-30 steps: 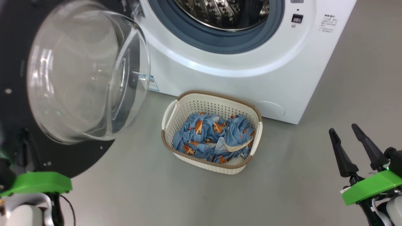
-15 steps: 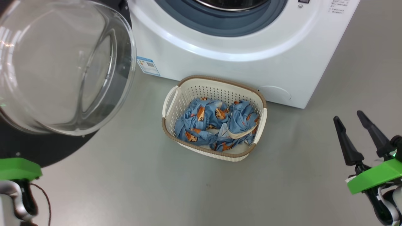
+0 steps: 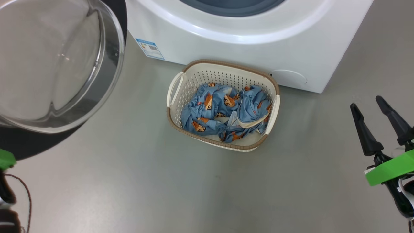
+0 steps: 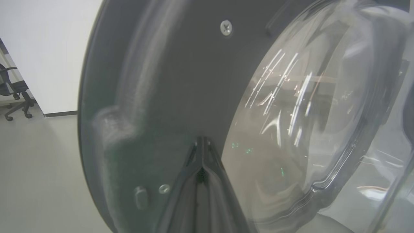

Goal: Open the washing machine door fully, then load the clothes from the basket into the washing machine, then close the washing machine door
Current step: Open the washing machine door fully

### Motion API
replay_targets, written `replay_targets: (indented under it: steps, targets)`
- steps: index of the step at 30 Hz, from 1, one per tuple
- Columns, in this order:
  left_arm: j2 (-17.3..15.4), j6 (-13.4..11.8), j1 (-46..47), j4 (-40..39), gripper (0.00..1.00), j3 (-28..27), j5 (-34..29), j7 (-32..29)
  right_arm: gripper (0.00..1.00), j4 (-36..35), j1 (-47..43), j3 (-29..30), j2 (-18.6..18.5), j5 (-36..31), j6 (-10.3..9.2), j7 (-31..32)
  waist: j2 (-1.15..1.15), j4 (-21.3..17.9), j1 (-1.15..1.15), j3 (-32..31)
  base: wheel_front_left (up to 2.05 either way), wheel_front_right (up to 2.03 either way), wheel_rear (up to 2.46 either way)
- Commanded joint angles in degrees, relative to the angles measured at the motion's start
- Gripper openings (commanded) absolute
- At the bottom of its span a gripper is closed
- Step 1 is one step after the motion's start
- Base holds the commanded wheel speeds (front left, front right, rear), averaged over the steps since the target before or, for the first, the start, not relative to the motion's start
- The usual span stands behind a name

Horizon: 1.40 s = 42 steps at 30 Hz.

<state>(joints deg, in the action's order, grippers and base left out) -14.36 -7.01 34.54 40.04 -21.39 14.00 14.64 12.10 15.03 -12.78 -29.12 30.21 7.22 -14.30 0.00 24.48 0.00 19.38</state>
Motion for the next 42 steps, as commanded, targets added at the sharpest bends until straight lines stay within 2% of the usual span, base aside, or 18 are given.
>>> replay_targets:
  steps: [1,11,20,34,42]
  targets:
    - [-4.5,0.0,1.7,-0.7,0.00,-2.2,-0.6,0.4,1.00,-1.5,0.6,-1.0,-1.4,0.1,0.26,-0.7,0.00,0.0,0.00,0.8,0.00,0.00,0.00]
    - [-8.6,1.2,7.3,6.0,0.00,-4.3,-3.5,0.4,1.00,-1.6,2.4,-2.2,-3.1,0.4,0.26,-0.7,0.00,-0.3,0.00,3.3,0.00,0.00,0.00]
    - [-9.5,1.5,9.2,9.0,0.00,-4.8,-5.6,0.4,1.00,-1.3,2.9,-2.8,-3.5,0.5,0.26,-0.7,0.00,-0.4,0.00,3.3,0.00,0.00,0.00]
    - [-4.3,4.4,2.9,3.5,0.00,-4.4,-7.6,0.4,1.00,0.1,1.3,-3.6,-0.7,0.6,0.26,-0.7,0.00,0.3,0.00,-2.1,0.00,0.00,0.00]
    - [-1.2,7.8,-3.2,-2.4,0.00,-3.8,-8.6,0.4,1.00,0.8,-0.3,-3.5,1.3,0.6,0.26,-0.7,0.00,0.4,0.00,-6.7,0.00,0.00,0.00]
